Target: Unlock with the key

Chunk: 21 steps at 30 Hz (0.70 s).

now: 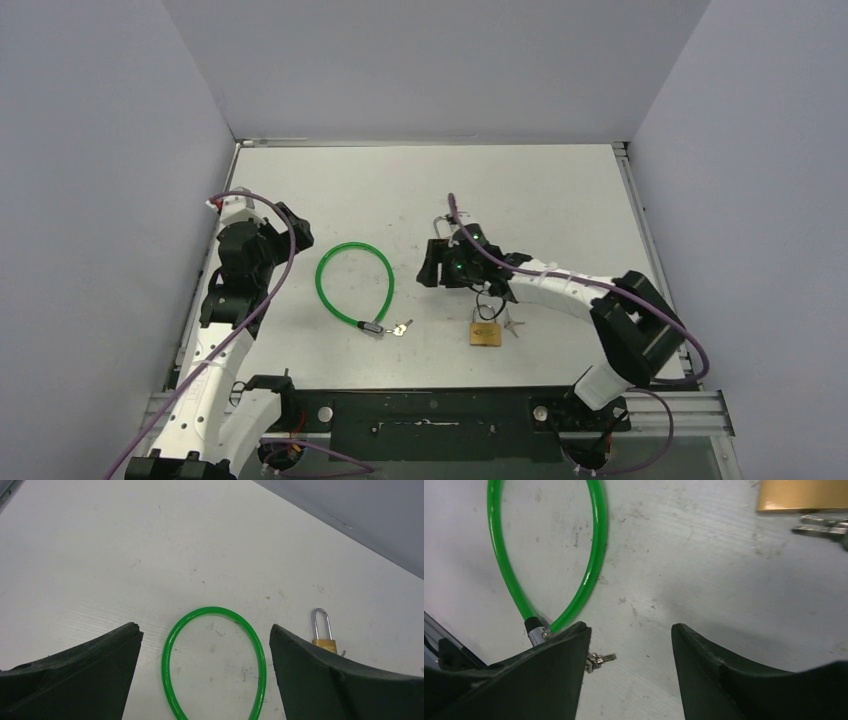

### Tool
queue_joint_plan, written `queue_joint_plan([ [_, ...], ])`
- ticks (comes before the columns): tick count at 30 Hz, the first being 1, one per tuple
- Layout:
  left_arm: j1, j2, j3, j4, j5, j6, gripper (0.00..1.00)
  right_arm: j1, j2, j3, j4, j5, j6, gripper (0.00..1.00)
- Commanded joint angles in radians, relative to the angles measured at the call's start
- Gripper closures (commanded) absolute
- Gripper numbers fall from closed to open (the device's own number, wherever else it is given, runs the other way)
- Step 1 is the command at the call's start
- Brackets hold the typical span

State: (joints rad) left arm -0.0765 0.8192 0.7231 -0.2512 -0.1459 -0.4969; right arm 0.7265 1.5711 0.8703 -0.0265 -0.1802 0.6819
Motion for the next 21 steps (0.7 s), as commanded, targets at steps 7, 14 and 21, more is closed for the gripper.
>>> queue_joint_plan([
  [7,0.004,-0.038,-0.001,0.002,-0.014,-0.030,0.03,0.256,0.161,0.224,-0.174,0.098,-0.255,0.50],
  [14,0.005,-0.050,-0.004,-0.005,-0.023,-0.032,0.03,0.326,0.246,0.298,-0.261,0.101,-0.430,0.55],
  [21,0.004,-0.050,-0.007,-0.006,-0.024,-0.032,0.03,0.352,0.282,0.315,-0.280,0.084,-0.473,0.64],
])
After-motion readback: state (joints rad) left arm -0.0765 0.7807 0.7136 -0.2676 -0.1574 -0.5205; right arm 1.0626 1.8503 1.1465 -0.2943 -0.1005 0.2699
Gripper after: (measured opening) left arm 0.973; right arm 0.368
